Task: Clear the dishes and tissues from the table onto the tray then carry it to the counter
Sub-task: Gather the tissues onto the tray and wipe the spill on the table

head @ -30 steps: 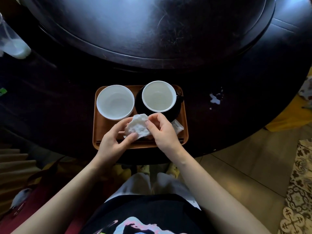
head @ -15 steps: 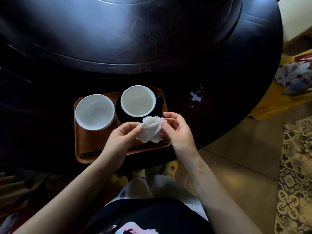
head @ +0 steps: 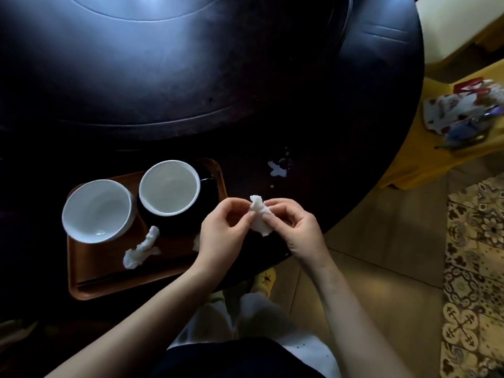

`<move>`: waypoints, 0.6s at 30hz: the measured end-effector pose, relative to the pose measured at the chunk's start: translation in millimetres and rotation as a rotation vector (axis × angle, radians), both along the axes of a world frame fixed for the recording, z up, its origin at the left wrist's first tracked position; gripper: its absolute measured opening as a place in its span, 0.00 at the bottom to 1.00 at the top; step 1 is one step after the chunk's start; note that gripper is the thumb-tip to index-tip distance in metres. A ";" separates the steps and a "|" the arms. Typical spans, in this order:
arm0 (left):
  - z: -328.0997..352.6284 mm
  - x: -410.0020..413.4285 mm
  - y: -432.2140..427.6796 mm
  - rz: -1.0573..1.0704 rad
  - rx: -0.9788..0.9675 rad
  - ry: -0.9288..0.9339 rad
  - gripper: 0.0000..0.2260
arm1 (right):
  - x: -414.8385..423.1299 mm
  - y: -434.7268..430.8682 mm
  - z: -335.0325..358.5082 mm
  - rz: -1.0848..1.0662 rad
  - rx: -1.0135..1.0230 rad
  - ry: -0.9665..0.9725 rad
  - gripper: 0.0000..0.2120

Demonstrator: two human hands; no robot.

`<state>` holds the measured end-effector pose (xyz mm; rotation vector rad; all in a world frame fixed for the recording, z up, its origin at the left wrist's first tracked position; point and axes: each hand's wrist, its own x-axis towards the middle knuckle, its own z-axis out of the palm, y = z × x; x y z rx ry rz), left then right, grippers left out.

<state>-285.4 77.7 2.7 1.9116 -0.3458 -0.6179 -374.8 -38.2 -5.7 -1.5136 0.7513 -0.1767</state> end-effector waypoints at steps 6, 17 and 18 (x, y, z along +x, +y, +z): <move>-34.2 -0.4 -38.9 -0.025 0.124 -0.157 0.13 | 17.0 -76.5 -20.8 -0.046 -0.188 0.135 0.00; -108.5 -48.6 -48.8 -0.296 0.715 -0.619 0.24 | 115.1 -174.2 -72.4 -0.086 -0.951 0.195 0.12; -110.0 -51.4 -47.3 -0.289 0.735 -0.633 0.24 | 116.1 -170.4 -80.8 -0.034 -0.988 0.186 0.12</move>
